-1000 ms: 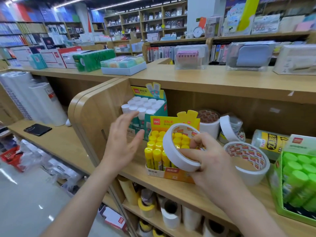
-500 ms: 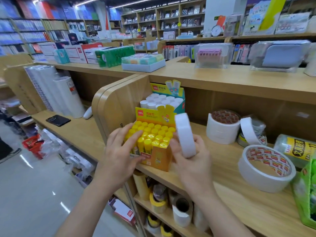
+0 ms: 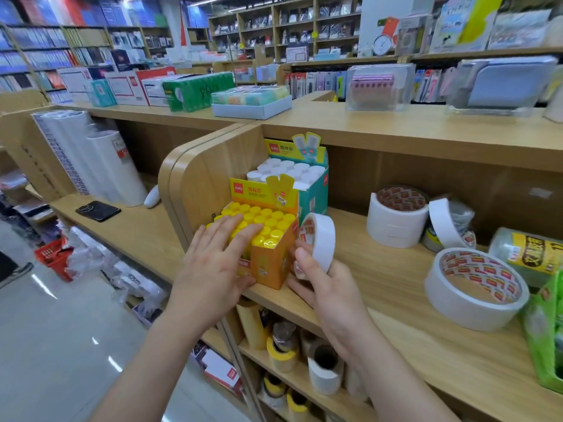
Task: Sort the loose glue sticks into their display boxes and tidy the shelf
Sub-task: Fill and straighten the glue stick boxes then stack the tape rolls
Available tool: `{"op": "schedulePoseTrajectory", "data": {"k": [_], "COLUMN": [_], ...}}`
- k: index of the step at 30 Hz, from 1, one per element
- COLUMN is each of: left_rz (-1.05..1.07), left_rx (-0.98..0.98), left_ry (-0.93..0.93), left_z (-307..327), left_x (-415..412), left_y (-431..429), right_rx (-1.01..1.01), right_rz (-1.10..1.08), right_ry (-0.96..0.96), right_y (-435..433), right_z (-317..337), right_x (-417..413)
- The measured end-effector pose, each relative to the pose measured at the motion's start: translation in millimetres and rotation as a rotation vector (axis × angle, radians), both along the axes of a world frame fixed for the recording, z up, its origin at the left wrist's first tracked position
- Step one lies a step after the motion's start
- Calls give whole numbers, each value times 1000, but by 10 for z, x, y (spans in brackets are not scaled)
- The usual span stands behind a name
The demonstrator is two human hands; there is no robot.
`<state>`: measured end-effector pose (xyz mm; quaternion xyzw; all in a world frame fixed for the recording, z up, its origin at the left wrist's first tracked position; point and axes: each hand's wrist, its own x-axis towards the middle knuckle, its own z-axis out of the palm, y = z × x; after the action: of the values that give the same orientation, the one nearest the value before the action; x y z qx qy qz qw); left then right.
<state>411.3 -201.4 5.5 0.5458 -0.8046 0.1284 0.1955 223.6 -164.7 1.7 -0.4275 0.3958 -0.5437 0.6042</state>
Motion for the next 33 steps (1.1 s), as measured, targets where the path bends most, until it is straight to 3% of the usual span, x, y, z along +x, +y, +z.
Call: {"op": "schedulePoseTrajectory", "data": {"k": [2,5,8,11,15,18,21,24,29,33], "left_rz": [-4,-115,-302,-461,-536,-575,-662,-781,-854,-809], "left_rx": [4,-40,-79,-35,64,118,103,56,-36,-27], "left_ry": [31,169,315,345,535,589,513,430,324,383], "left_z": [4,68,182,153,51,-10,-33,-43,-12,4], "left_x": [-13,-98,-364,-670,-978,-1224,-1578,-1981,-2488,-2706], "left_y": [18,143,377,534,536,481,424,420,584,783], "right_rx": [23,-37,-183,-249,-335,-507,-550,-528,-368,-282], "right_rz": [-2,-64,-224,-349,-399,-511,-600,-658,-989,-1147], "right_ry": [5,241,709,1162,1321,1401,1352,1108,566,415], "right_y": [7,94,246,426,661,856,1067,1259,1606,1812], "right_z": [39,97,180,303,366,340,345,340,456,449], "right_x": [-72,-218,-423,-595,-840,-1065,-1284,-1505,-1838,-2206]}}
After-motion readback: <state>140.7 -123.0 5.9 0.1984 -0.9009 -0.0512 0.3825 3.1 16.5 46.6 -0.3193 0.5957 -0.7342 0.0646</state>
